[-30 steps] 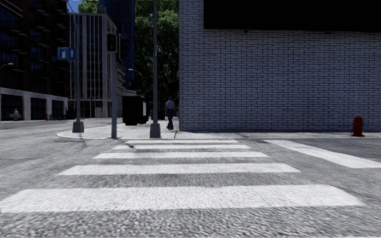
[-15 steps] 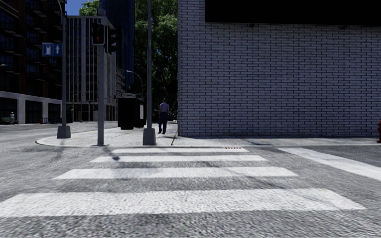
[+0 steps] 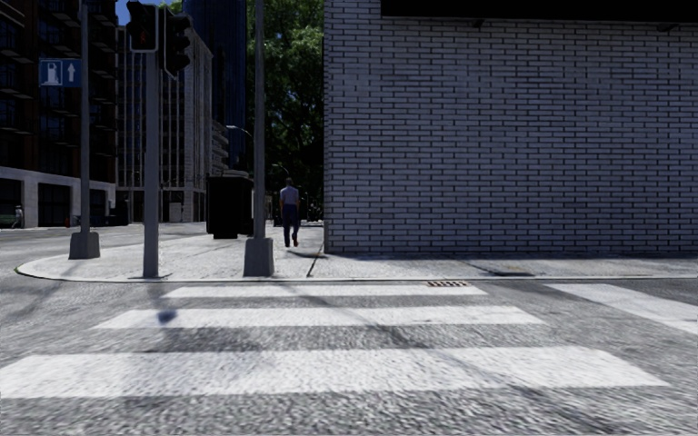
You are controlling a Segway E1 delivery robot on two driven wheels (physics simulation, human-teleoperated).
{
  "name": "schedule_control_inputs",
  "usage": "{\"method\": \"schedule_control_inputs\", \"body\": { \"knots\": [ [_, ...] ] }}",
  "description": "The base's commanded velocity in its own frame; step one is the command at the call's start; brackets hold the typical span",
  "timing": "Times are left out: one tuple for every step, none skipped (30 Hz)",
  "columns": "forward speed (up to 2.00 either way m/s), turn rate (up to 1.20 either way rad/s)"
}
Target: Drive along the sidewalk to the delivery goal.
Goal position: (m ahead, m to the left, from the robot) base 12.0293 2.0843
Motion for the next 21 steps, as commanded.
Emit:
{"method": "schedule_control_inputs", "body": {
  "knots": [
    [2.00, 0.00],
    [2.00, 0.00],
    [2.00, 0.00],
    [2.00, 0.00],
    [2.00, 0.00],
    [2.00, 0.00],
    [2.00, 0.00],
    [2.00, 0.00],
    [2.00, 0.00],
    [2.00, 0.00],
    [2.00, 0.00],
    [2.00, 0.00],
    [2.00, 0.00],
    [2.00, 0.00],
    [2.00, 0.00],
    [2.00, 0.00],
    [2.00, 0.00],
    [2.00, 0.00],
    [2.00, 0.00],
    [2.00, 0.00],
    [2.00, 0.00]
  ]
}}
